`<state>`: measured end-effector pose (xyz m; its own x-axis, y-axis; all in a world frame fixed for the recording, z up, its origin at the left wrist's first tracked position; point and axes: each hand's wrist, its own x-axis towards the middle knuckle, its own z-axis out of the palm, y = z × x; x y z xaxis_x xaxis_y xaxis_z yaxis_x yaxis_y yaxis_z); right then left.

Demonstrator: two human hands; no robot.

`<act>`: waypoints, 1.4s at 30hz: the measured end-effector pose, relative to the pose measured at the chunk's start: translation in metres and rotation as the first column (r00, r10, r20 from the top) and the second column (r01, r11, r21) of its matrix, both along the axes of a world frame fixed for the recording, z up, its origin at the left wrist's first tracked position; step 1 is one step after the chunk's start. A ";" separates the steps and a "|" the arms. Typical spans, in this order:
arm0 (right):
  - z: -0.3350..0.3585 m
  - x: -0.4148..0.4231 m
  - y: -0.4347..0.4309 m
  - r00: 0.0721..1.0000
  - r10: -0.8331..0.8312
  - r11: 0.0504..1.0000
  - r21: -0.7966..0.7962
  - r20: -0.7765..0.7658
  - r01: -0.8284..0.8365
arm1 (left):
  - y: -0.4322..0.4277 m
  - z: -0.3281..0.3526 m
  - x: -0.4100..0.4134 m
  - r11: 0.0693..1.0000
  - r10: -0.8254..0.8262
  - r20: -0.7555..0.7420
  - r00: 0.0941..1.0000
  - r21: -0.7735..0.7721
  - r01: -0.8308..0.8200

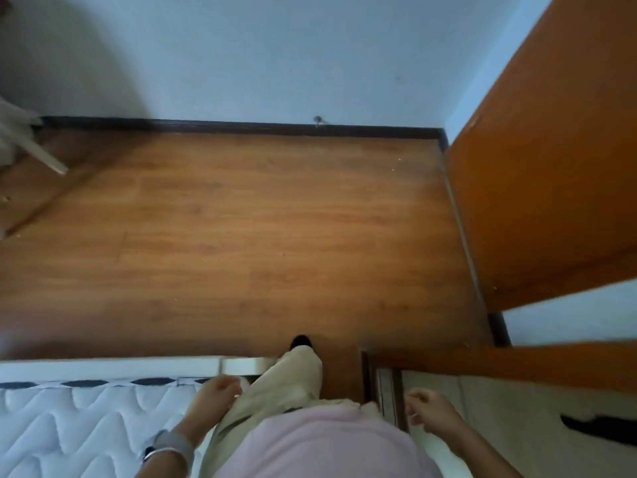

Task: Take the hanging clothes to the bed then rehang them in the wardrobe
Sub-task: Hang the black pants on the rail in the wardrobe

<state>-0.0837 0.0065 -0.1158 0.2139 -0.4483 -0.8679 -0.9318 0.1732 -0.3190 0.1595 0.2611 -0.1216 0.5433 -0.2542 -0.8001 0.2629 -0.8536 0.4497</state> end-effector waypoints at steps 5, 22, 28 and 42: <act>0.012 0.101 -0.051 0.995 0.082 0.995 -0.065 0.059 -0.078 | -0.026 0.007 0.072 0.979 0.199 -0.051 0.979 -0.036 -0.201; -0.011 0.462 -0.241 0.638 0.750 0.646 -0.015 -0.172 -0.763 | -0.101 -0.007 0.231 0.541 0.838 -0.099 0.536 0.029 -0.841; -0.001 0.655 -0.172 0.471 0.881 0.470 -0.036 -0.050 -0.882 | -0.089 0.016 0.263 0.122 0.989 -0.072 0.126 -0.049 -0.991; -0.005 0.912 0.159 0.074 0.996 0.075 -0.015 0.052 -0.997 | 0.124 0.000 0.347 -0.378 0.912 -0.136 -0.386 0.080 -0.922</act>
<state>0.8285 0.1651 -0.1203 0.4795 0.2234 -0.8487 -0.2357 -0.8988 -0.3697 0.5062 0.3854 -0.1214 0.0071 0.4671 -0.8842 0.6954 0.6331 0.3400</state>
